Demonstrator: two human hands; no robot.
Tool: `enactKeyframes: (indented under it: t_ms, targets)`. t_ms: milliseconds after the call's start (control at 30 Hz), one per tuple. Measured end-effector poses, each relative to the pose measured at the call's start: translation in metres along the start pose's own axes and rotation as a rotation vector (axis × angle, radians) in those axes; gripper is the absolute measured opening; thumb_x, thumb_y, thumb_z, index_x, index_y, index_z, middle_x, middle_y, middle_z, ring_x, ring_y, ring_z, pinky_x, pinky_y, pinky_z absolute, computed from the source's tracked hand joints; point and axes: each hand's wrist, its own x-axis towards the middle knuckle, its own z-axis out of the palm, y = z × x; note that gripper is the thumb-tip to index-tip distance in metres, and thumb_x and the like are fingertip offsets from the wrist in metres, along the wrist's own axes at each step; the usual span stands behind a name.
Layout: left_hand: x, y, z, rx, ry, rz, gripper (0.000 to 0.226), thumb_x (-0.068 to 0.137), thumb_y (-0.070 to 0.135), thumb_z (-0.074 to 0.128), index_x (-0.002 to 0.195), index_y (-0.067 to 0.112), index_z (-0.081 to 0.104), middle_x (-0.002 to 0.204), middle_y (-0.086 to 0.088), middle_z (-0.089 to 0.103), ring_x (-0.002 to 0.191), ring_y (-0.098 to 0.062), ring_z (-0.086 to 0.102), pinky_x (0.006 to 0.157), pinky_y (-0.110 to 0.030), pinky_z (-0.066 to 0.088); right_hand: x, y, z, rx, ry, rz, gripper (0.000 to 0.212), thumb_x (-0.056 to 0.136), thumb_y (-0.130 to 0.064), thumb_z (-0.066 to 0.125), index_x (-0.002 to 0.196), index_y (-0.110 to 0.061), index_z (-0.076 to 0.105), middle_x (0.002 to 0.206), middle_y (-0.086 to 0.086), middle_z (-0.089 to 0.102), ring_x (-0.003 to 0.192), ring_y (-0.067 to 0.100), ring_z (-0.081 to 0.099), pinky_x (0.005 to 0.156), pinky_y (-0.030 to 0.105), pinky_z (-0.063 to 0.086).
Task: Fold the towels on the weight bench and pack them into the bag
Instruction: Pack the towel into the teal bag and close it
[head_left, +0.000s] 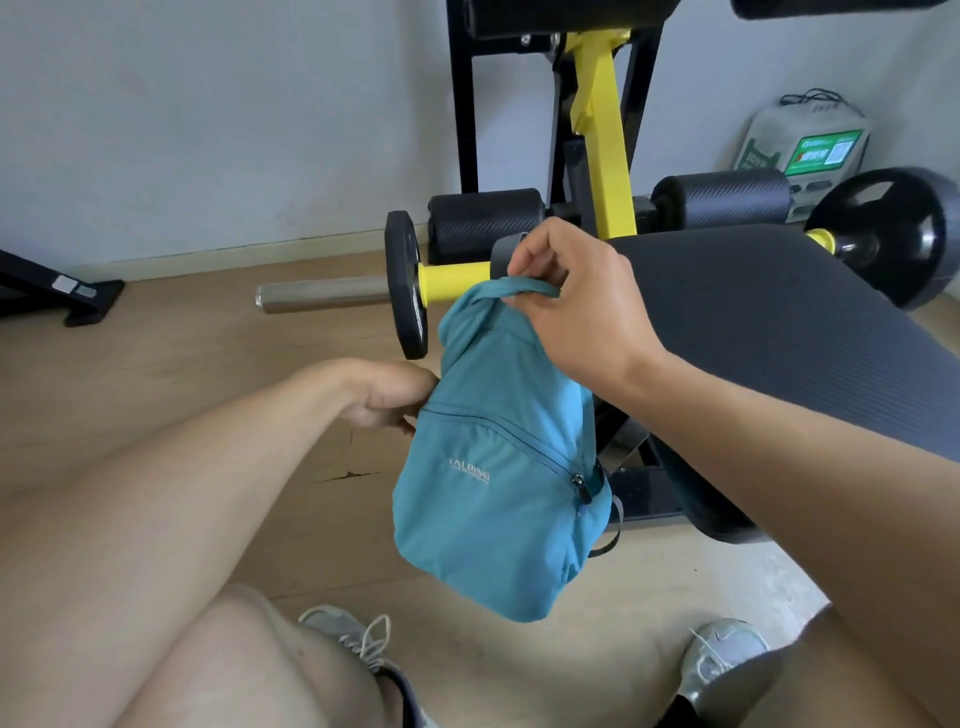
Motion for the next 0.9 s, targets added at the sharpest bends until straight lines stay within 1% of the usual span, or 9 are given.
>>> enactKeyframes:
  t_ms: [33,100,167,233,300,400,500,700,900]
  targets:
    - [0.000,-0.002,-0.001,-0.035,-0.035,0.002,0.028,0.104,0.006,0.041,0.110,0.021,0.065,0.125,-0.005,0.066,0.114,-0.022,0.059,0.107,-0.040,0.046,0.000,0.001,-0.001,-0.005,0.001,0.003,0.023,0.087,-0.007,0.071,0.089,-0.027,0.061,0.084,-0.013,0.065,0.077,0.001,0.059,0.068,0.017,0.051]
    - [0.001,-0.005,-0.002,-0.049,-0.080,0.002,0.030,0.101,0.002,0.046,0.115,0.019,0.065,0.131,-0.008,0.065,0.113,-0.023,0.058,0.101,-0.038,0.048,0.000,0.003,-0.004,-0.005,-0.005,0.002,0.024,0.087,-0.007,0.072,0.089,-0.028,0.061,0.085,-0.012,0.065,0.077,0.000,0.058,0.067,0.013,0.047]
    - [0.005,-0.007,0.000,-0.023,-0.046,0.008,0.030,0.101,0.003,0.045,0.120,0.016,0.065,0.136,-0.013,0.063,0.109,-0.023,0.057,0.093,-0.036,0.050,-0.001,0.003,-0.005,0.000,-0.025,-0.006,0.024,0.087,-0.006,0.072,0.089,-0.027,0.061,0.086,-0.012,0.065,0.078,-0.001,0.058,0.068,0.010,0.046]
    - [0.010,-0.008,0.005,-0.001,-0.001,0.011,0.031,0.103,0.007,0.042,0.125,0.011,0.064,0.136,-0.017,0.063,0.109,-0.024,0.057,0.095,-0.038,0.052,-0.003,0.003,-0.007,-0.004,-0.039,-0.018,0.023,0.087,-0.005,0.073,0.090,-0.026,0.062,0.087,-0.010,0.066,0.079,0.000,0.059,0.070,0.010,0.046]
    - [0.015,-0.009,0.007,-0.026,0.067,0.014,0.034,0.105,0.013,0.038,0.124,0.010,0.066,0.128,-0.016,0.067,0.104,-0.023,0.060,0.098,-0.042,0.053,-0.003,0.003,-0.010,-0.008,-0.044,-0.026,0.022,0.086,-0.006,0.073,0.090,-0.024,0.063,0.087,-0.010,0.066,0.079,0.000,0.059,0.071,0.010,0.046]
    - [0.015,-0.008,0.004,-0.085,0.207,0.056,0.039,0.106,0.024,0.029,0.109,0.018,0.067,0.099,-0.006,0.069,0.083,-0.019,0.059,0.075,-0.034,0.054,-0.002,0.003,-0.013,0.006,-0.045,-0.029,0.024,0.086,-0.006,0.075,0.088,-0.026,0.062,0.088,-0.009,0.066,0.077,-0.001,0.058,0.069,0.007,0.043]
    - [0.016,-0.009,0.000,-0.132,0.275,0.056,0.045,0.107,0.038,0.027,0.107,0.019,0.067,0.104,-0.007,0.068,0.088,-0.022,0.059,0.070,-0.031,0.051,-0.004,0.001,-0.014,0.041,-0.060,-0.021,0.025,0.085,-0.005,0.076,0.087,-0.026,0.062,0.087,-0.009,0.066,0.076,-0.003,0.058,0.068,0.007,0.044]
    - [0.018,-0.017,0.001,0.049,0.038,-0.084,0.023,0.102,0.007,0.044,0.109,0.009,0.066,0.091,-0.002,0.065,0.074,-0.014,0.054,0.055,-0.020,0.048,-0.007,0.000,-0.012,0.050,-0.072,-0.030,0.022,0.085,-0.003,0.076,0.089,-0.022,0.064,0.087,-0.008,0.068,0.075,-0.004,0.059,0.068,0.006,0.043]
    - [0.038,-0.021,0.010,0.361,0.213,-0.213,0.022,0.094,0.003,0.039,0.075,0.008,0.051,0.061,-0.008,0.049,0.044,-0.015,0.035,0.039,-0.018,0.026,-0.006,0.003,-0.017,0.060,-0.066,-0.014,0.025,0.084,-0.004,0.078,0.088,-0.025,0.065,0.085,-0.010,0.068,0.079,0.004,0.064,0.071,0.014,0.050]
